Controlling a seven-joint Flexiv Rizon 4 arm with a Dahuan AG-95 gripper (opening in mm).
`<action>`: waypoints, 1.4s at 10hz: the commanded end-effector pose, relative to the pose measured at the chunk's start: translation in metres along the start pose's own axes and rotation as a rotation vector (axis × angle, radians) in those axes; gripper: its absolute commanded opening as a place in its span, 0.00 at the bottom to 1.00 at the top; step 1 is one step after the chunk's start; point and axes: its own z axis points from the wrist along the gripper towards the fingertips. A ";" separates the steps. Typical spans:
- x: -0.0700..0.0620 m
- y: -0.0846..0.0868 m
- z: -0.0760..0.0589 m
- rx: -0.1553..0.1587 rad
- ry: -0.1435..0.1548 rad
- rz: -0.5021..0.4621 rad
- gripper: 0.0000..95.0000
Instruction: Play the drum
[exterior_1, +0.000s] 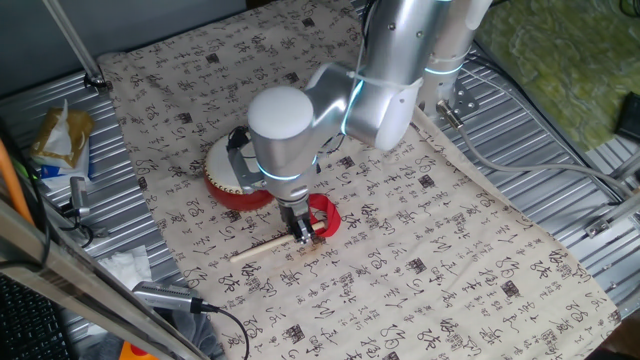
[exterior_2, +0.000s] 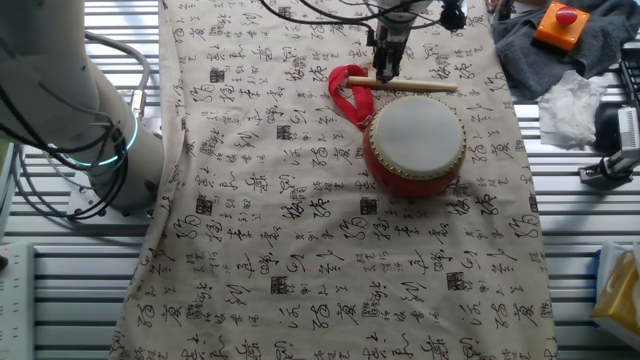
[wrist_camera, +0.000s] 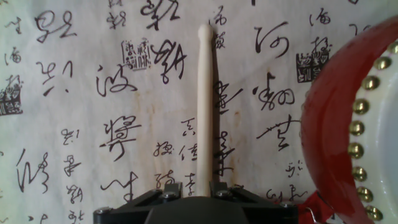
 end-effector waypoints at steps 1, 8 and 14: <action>-0.001 -0.001 0.002 0.001 -0.008 -0.011 0.20; -0.003 -0.005 0.008 0.001 -0.026 -0.026 0.20; -0.004 -0.008 0.011 0.010 -0.039 -0.049 0.00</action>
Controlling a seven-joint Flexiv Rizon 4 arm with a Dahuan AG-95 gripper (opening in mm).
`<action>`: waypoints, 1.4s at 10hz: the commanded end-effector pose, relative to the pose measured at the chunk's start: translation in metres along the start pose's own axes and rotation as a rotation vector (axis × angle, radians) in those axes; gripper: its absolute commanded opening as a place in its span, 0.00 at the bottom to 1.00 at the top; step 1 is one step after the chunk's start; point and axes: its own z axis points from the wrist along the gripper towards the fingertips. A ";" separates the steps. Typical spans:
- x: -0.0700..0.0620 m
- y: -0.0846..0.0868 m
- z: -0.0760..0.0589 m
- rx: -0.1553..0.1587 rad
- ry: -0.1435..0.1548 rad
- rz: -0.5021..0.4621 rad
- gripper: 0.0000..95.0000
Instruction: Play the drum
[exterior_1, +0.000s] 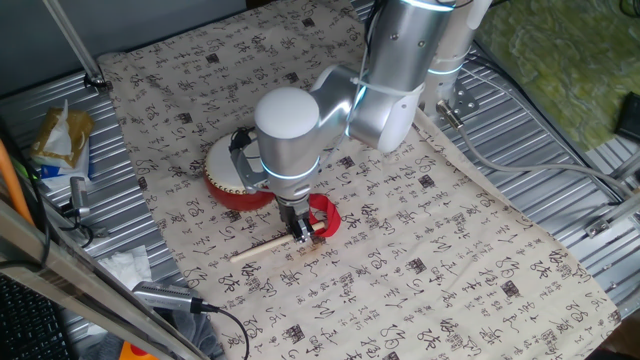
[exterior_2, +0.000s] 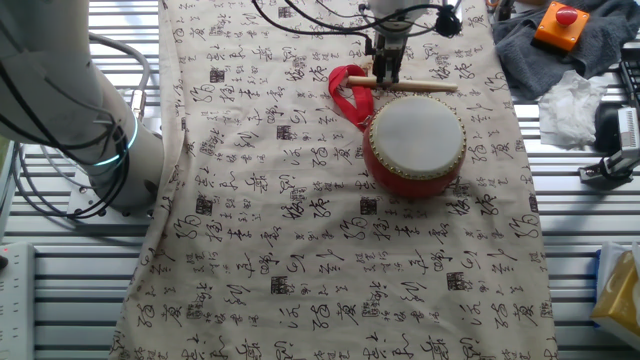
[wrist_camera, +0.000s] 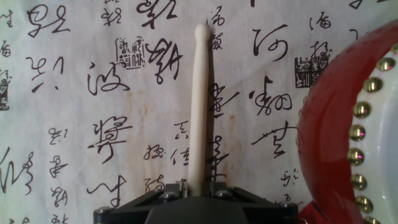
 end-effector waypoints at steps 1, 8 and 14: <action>0.000 -0.001 0.000 0.005 -0.006 -0.018 0.00; 0.002 0.004 -0.012 0.004 -0.012 -0.054 0.00; 0.019 -0.007 -0.052 -0.009 0.056 -0.089 0.00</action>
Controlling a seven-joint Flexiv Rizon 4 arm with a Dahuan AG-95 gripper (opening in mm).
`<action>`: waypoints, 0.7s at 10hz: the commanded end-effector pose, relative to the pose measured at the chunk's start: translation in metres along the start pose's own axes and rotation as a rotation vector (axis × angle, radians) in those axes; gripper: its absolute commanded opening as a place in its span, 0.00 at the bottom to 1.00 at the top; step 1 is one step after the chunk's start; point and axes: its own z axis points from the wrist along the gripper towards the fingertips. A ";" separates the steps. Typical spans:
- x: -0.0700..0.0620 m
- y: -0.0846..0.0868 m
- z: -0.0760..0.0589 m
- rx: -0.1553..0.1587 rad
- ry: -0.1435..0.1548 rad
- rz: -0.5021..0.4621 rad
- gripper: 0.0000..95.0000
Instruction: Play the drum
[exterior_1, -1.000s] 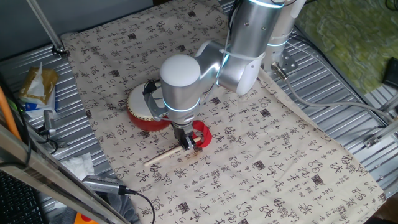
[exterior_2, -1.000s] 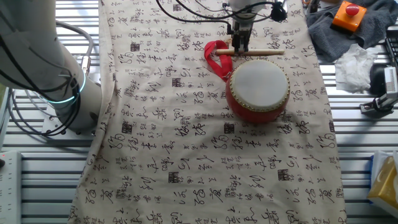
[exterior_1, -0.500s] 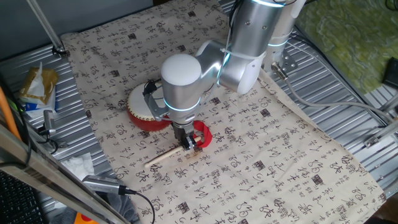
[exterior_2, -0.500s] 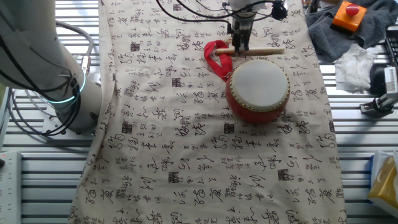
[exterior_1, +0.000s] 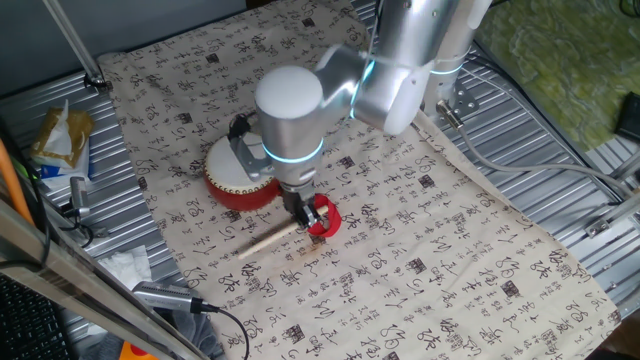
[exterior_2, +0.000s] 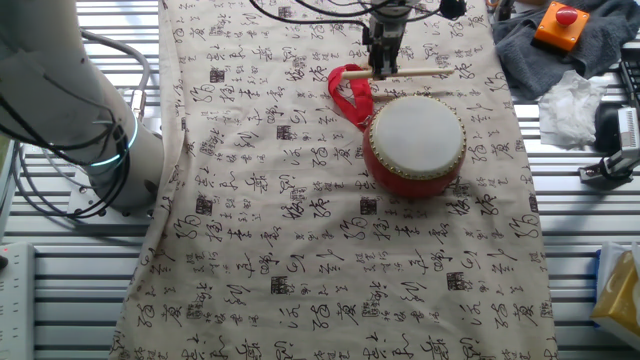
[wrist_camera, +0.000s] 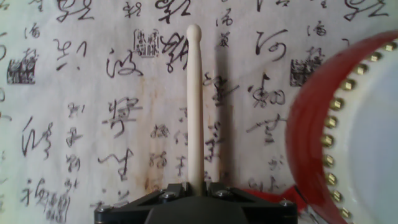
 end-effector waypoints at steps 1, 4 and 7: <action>0.004 -0.002 -0.013 -0.005 0.034 -0.008 0.00; 0.013 -0.006 -0.033 -0.006 0.122 0.004 0.00; 0.022 -0.012 -0.048 -0.007 0.141 -0.006 0.00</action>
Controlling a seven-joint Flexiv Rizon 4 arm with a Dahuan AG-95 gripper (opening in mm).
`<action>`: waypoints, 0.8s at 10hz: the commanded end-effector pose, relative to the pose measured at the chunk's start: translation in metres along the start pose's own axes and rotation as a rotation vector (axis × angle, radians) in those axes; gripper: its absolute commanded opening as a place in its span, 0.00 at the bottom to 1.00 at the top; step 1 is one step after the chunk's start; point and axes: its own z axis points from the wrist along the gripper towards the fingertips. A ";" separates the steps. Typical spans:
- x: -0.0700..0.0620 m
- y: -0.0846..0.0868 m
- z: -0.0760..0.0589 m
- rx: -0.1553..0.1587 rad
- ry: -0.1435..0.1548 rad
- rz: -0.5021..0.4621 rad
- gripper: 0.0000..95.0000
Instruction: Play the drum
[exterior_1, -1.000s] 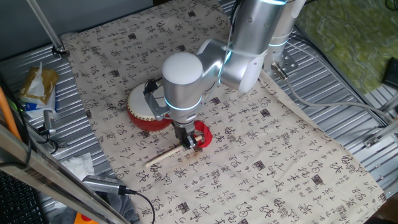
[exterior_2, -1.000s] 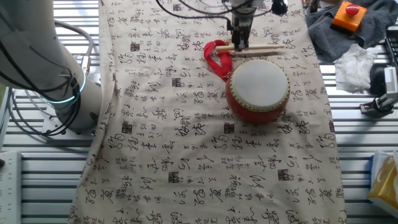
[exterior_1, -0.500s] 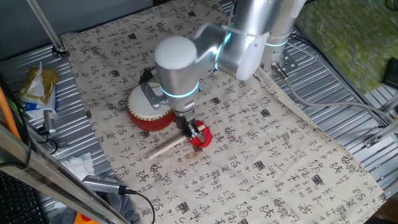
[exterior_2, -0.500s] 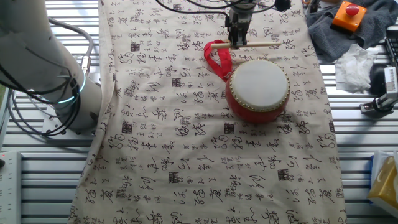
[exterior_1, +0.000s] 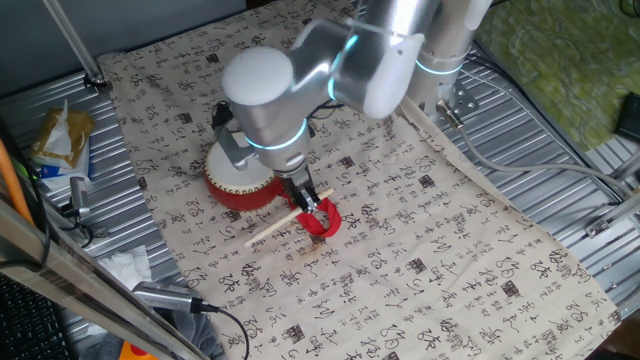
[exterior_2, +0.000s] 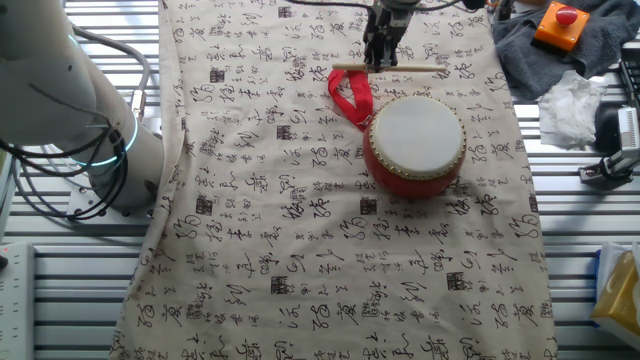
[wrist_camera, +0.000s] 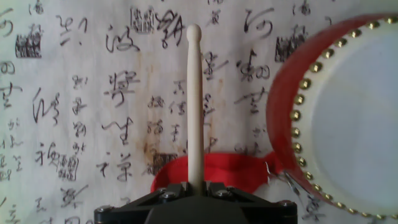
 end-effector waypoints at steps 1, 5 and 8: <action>0.008 -0.003 -0.011 0.001 0.009 -0.006 0.00; 0.011 -0.008 -0.032 0.005 0.021 -0.011 0.00; 0.013 -0.010 -0.043 0.009 -0.007 -0.024 0.00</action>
